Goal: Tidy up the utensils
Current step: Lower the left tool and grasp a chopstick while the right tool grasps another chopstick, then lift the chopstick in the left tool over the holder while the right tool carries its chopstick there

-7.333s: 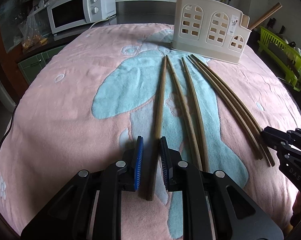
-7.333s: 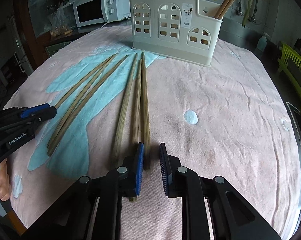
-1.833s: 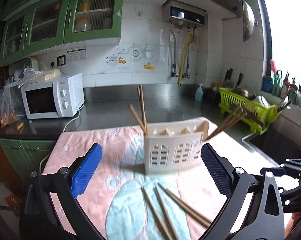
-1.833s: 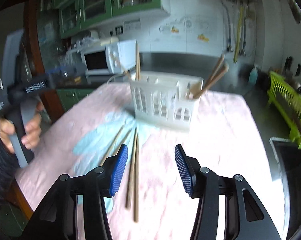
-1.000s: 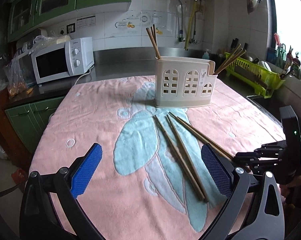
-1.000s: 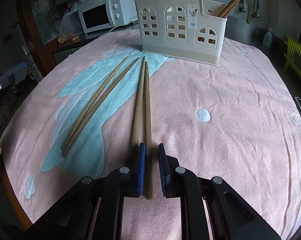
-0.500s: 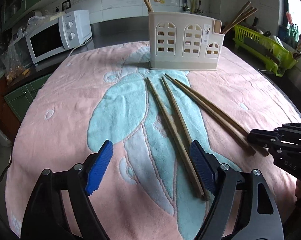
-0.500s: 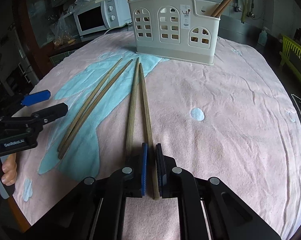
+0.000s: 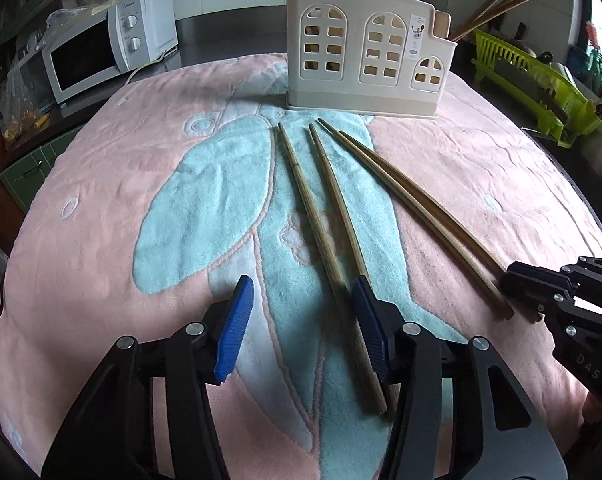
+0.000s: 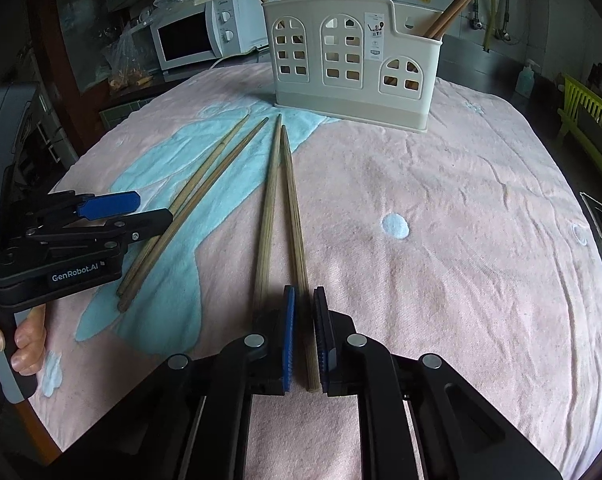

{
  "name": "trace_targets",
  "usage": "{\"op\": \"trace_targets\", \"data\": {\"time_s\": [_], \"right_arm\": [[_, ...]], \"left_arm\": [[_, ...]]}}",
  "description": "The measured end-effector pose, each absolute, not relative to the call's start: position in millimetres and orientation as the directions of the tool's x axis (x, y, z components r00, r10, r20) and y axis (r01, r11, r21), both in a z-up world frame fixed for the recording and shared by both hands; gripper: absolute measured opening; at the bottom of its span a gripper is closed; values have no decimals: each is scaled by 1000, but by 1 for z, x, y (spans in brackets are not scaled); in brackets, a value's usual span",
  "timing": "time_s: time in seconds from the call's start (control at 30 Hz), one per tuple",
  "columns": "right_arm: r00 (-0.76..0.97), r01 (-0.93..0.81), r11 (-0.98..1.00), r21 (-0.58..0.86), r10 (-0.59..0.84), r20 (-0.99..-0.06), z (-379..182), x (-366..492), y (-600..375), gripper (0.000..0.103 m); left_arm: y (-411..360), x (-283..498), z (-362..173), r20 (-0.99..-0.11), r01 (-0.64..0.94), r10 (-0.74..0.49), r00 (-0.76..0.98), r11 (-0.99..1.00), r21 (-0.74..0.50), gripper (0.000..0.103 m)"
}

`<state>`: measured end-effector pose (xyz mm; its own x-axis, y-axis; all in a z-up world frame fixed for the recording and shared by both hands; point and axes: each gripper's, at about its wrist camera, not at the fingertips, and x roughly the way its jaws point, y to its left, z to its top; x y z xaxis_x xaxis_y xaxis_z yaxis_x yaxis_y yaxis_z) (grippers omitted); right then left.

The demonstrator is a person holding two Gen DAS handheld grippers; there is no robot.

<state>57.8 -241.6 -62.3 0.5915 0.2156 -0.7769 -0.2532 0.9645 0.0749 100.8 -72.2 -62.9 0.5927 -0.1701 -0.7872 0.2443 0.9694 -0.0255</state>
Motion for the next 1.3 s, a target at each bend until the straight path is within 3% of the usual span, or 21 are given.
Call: {"op": "trace_targets", "data": {"time_s": [0.3,0.4,0.73,1.2,1.3], "right_arm": [[591,-256,963,81,222,-776,-63,58,-243,10],[595,-256,964,77,219,-773,-63,58,-241,10],[606,-252,966,63,208,-768,-60,55,-241,7],[608,-248,966,76,216,-764,-54,50,-242,7],[630,-254,965,69,219,-745,-42,44,-241,7]], "left_arm": [[-69,102,-62,-781,188,-28,624,975,116,41],[-61,103,-61,-791,189,-67,608,980,63,41],[-64,109,-62,-783,229,-142,606,973,1,13],[-61,115,-62,-804,285,-187,565,958,-23,13],[-56,114,-57,-793,289,-210,572,956,-45,7]]}}
